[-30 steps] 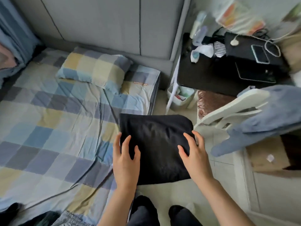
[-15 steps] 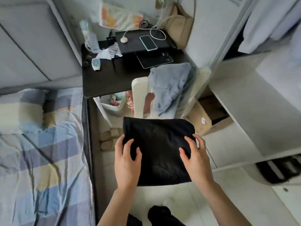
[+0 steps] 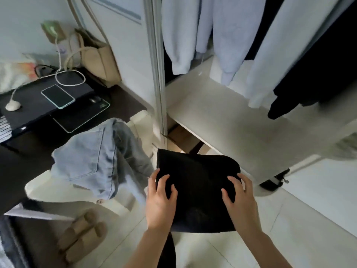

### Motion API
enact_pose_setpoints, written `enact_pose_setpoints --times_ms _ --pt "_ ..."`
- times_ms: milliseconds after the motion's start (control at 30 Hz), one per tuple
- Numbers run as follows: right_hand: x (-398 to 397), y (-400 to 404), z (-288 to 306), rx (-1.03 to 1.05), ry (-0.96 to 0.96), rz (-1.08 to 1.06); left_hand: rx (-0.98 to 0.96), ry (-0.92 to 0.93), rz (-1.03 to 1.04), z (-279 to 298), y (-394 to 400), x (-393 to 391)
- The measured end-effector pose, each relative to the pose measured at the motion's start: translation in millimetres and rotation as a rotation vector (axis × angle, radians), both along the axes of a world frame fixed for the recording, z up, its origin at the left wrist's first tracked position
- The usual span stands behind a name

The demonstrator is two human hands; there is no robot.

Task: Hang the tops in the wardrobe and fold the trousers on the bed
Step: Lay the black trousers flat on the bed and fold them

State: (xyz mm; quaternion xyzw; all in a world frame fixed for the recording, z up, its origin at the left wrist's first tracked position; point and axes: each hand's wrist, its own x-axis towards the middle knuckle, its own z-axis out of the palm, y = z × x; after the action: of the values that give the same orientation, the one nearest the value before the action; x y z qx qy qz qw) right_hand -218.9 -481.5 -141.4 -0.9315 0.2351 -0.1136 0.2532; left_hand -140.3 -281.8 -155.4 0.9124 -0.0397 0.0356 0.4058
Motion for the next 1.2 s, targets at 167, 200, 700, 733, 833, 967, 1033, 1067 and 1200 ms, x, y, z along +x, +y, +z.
enact_pose_setpoints --times_ms 167,200,700,733,833,967,1033,1067,1200 --pt "56.1 -32.4 -14.6 0.010 -0.007 -0.156 0.067 -0.030 -0.201 -14.2 -45.8 87.6" --pt "68.5 -37.9 -16.4 0.015 -0.016 -0.194 0.085 -0.027 -0.238 -19.0 -53.2 105.4" --pt "204.5 -204.5 -115.3 -0.281 0.071 -0.629 0.139 -0.035 -0.817 -117.0 -263.8 299.3" --pt "208.1 -211.1 -133.8 -0.210 0.248 -0.649 0.314 0.029 -0.903 -135.2 -269.7 302.7" --pt "207.4 -213.1 -181.9 -0.040 0.662 -0.534 0.819 0.128 -1.113 -186.3 -269.0 298.4" --pt "196.0 -196.3 -214.4 -0.142 0.672 -0.371 0.933 -0.127 -1.134 -218.2 -262.1 292.4" --pt "191.9 -195.4 -219.6 -0.177 0.688 -0.338 0.891 -0.153 -1.144 -221.4 -264.5 292.7" --pt "191.0 -196.0 -220.7 -0.202 0.699 -0.337 0.869 -0.144 -1.158 -220.8 -265.9 292.9" --pt "192.3 -201.7 -227.3 -0.291 0.706 -0.380 0.807 -0.138 -1.186 -218.2 -279.4 296.2"
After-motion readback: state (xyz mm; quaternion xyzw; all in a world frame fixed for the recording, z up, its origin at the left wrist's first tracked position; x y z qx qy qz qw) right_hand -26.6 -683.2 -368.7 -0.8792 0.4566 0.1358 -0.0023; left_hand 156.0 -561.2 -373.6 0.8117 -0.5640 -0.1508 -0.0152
